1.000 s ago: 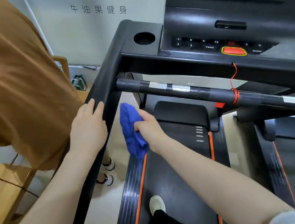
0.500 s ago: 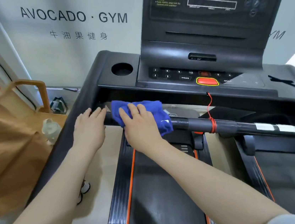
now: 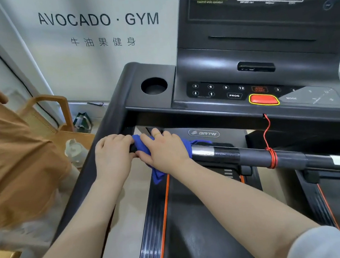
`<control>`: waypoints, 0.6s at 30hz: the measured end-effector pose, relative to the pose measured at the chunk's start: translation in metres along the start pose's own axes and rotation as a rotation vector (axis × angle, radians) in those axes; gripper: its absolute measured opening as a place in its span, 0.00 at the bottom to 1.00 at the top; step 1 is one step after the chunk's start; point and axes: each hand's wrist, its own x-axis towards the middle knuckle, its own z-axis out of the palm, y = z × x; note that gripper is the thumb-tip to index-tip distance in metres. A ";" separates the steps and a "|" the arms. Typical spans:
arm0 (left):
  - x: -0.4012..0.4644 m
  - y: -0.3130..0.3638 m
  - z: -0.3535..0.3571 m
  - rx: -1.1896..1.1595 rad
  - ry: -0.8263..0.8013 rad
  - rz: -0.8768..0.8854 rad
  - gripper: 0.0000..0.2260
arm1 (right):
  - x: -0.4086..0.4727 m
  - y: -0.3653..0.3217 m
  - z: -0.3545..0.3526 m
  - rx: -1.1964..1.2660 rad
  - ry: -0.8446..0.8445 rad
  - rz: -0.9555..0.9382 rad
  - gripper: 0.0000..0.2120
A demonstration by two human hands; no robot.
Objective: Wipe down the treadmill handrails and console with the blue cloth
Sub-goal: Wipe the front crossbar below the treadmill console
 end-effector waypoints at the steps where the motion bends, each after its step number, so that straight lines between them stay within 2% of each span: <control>1: 0.001 0.000 0.000 0.003 -0.010 -0.001 0.10 | 0.001 0.002 -0.002 0.004 0.002 -0.010 0.24; 3: 0.001 0.001 0.000 0.026 -0.033 -0.008 0.11 | -0.001 0.007 -0.004 0.016 -0.006 -0.005 0.22; 7: 0.001 0.006 -0.002 0.087 -0.093 -0.001 0.12 | -0.022 0.031 -0.008 0.066 0.026 0.127 0.19; 11: 0.007 0.015 -0.007 0.116 -0.170 -0.003 0.16 | -0.054 0.068 -0.006 -0.009 0.081 0.245 0.19; 14: 0.010 0.025 -0.003 0.021 -0.169 0.130 0.18 | -0.071 0.085 -0.004 -0.024 0.167 0.312 0.21; 18: 0.008 0.044 0.003 -0.086 -0.227 0.259 0.17 | -0.089 0.106 0.002 -0.061 0.297 0.425 0.18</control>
